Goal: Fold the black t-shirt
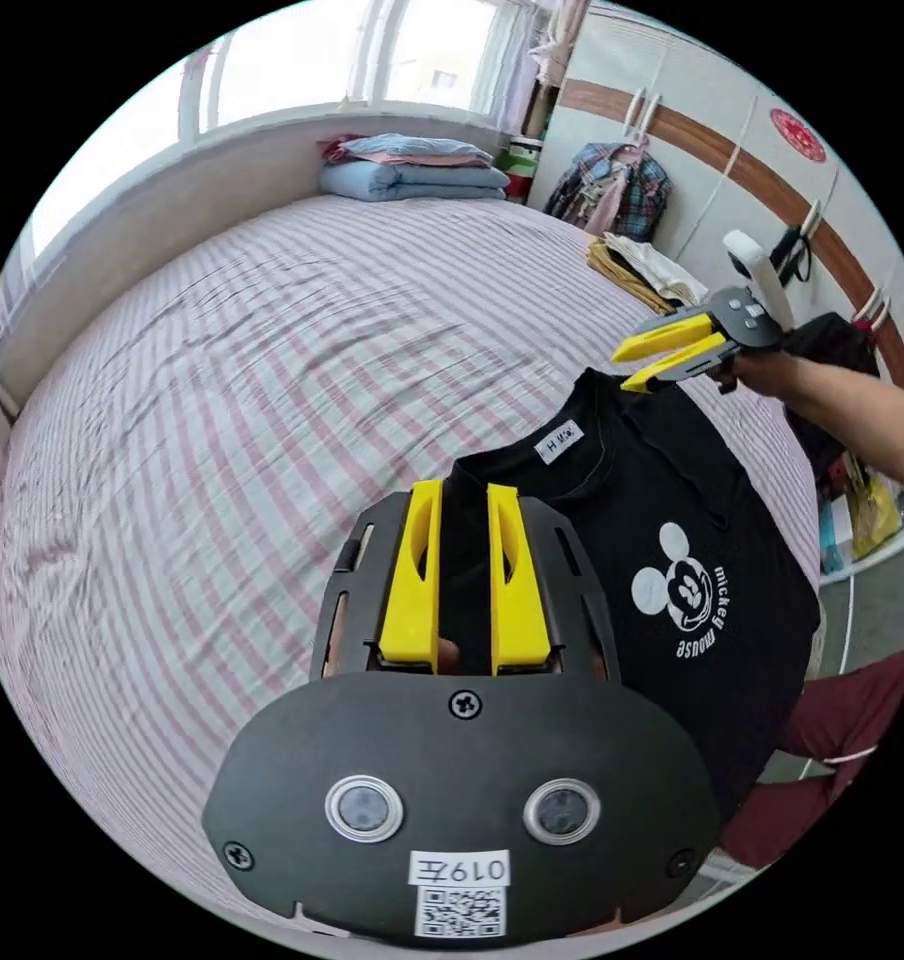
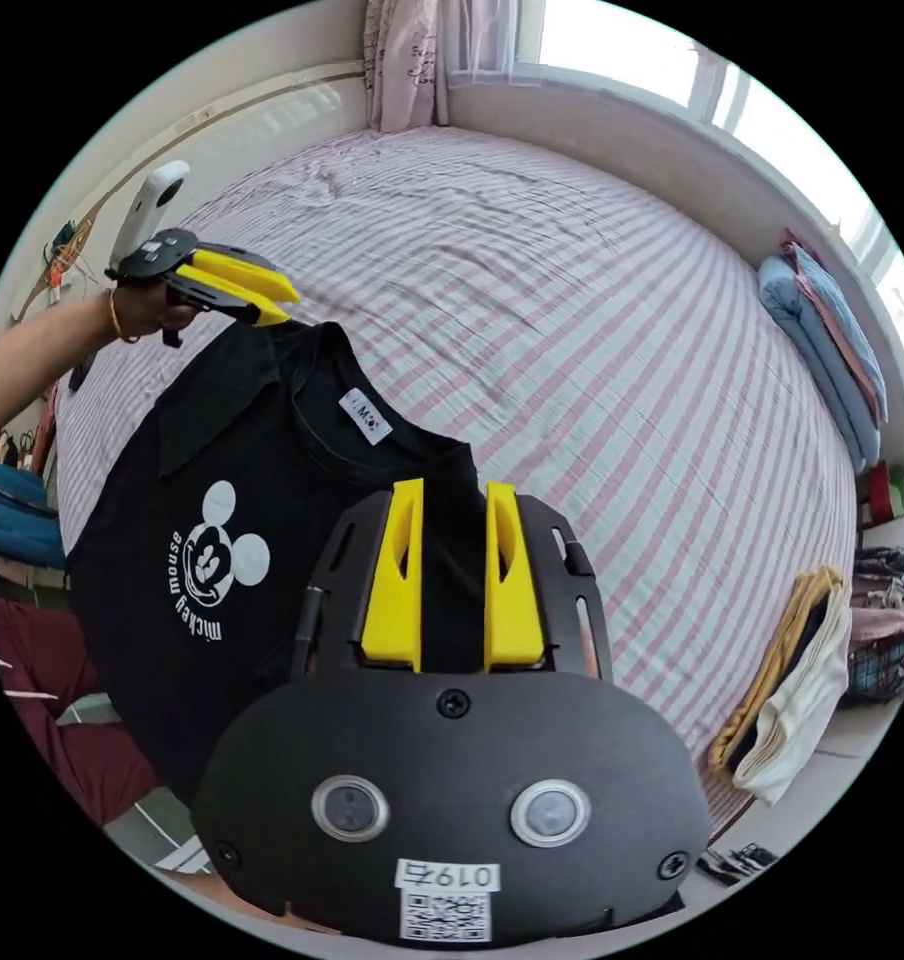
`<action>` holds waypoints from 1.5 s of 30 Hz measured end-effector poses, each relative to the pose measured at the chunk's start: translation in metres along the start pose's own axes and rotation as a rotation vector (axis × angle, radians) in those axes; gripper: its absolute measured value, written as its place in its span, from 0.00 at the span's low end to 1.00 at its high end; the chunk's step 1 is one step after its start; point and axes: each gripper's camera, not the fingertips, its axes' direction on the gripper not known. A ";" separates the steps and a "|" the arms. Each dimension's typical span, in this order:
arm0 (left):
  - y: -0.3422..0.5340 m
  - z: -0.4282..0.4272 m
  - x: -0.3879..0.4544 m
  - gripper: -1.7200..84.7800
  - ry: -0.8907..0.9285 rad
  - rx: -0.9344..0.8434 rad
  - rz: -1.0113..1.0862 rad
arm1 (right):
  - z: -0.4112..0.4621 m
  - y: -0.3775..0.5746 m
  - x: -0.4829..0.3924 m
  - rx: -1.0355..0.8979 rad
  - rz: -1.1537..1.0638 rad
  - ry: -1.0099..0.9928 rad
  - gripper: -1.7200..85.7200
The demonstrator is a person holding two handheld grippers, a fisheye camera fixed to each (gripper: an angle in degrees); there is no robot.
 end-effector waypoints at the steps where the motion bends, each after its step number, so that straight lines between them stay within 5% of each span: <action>1: -0.012 0.009 -0.008 0.10 -0.002 -0.048 0.060 | -0.001 -0.008 0.009 0.003 -0.014 -0.009 0.16; 7: -0.055 0.051 -0.041 0.09 0.046 -0.182 0.219 | 0.011 -0.036 0.033 -0.037 -0.073 -0.124 0.14; 18: -0.088 0.112 -0.097 0.03 0.132 -0.236 0.170 | 0.014 -0.042 0.066 -0.004 -0.002 -0.164 0.02; 30: -0.108 0.155 -0.145 0.03 0.116 -0.298 -0.007 | 0.030 -0.044 0.085 -0.021 0.173 -0.136 0.05; 38: -0.095 0.122 -0.184 0.03 0.157 -0.137 -0.031 | -0.009 -0.030 0.096 0.093 0.154 -0.109 0.09; 45: -0.069 0.146 -0.189 0.03 0.144 -0.292 0.037 | 0.006 -0.020 0.104 0.034 0.151 -0.138 0.10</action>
